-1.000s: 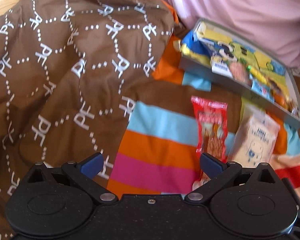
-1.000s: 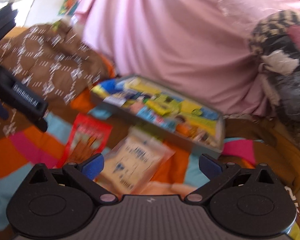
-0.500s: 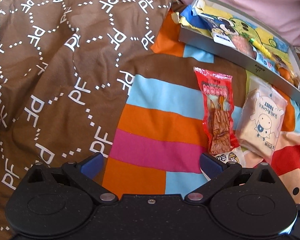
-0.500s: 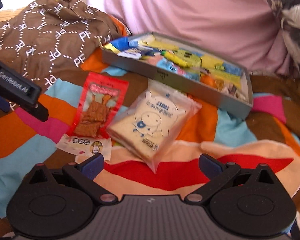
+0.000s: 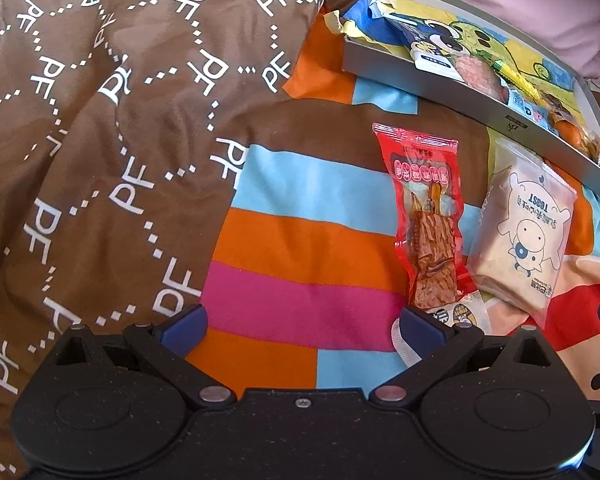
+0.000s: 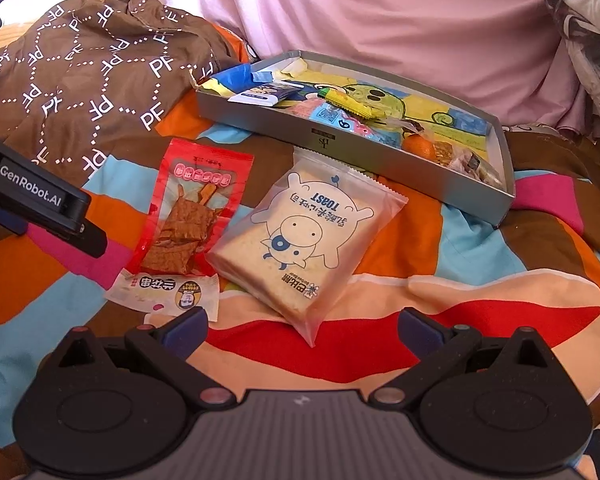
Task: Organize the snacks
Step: 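Lower right onto the TOAST bread bag and close while left approaches the red packet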
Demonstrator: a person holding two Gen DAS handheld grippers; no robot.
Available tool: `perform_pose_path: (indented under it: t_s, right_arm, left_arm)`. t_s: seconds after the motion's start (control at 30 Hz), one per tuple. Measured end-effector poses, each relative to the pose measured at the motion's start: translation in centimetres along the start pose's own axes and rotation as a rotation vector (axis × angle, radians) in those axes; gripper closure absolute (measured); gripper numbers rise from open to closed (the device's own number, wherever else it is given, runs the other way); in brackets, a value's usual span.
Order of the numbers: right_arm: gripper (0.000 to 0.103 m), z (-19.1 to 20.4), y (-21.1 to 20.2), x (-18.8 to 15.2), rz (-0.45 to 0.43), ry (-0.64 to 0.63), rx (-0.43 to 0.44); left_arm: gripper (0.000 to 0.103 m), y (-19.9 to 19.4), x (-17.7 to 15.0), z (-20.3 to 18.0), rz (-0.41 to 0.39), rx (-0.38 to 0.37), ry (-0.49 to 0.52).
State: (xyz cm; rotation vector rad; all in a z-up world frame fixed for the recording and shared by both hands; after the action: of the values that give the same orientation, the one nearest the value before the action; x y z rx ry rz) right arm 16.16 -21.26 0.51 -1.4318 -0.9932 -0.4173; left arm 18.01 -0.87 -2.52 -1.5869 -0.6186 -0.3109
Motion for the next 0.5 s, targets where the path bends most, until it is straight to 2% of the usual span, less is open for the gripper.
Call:
perform_pose_path:
  t_s: [0.37,0.5]
  right_arm:
    - [0.000,-1.8,2.1,1.3,-0.044,0.113,-0.013]
    - [0.000,-1.8,3.9,1.8,-0.045,0.168,0.043]
  left_arm:
    - [0.001,1.3,1.4,-1.2,-0.025,0.004,0.021]
    - [0.001,1.6,1.9,-1.1,-0.030,0.013,0.016]
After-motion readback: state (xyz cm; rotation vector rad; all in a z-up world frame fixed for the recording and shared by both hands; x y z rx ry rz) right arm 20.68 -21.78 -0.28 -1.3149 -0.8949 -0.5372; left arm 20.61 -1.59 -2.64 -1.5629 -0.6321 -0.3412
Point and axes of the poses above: each gripper's, at about its wrist camera, not at the fingertips, and y roughly the way its jaws point, z to its left, x to its top, the point moved 3 cm from there along y, roughly the way its jaws point, and after that the axes turned 4 degrees about y, right-handed, at the moved point
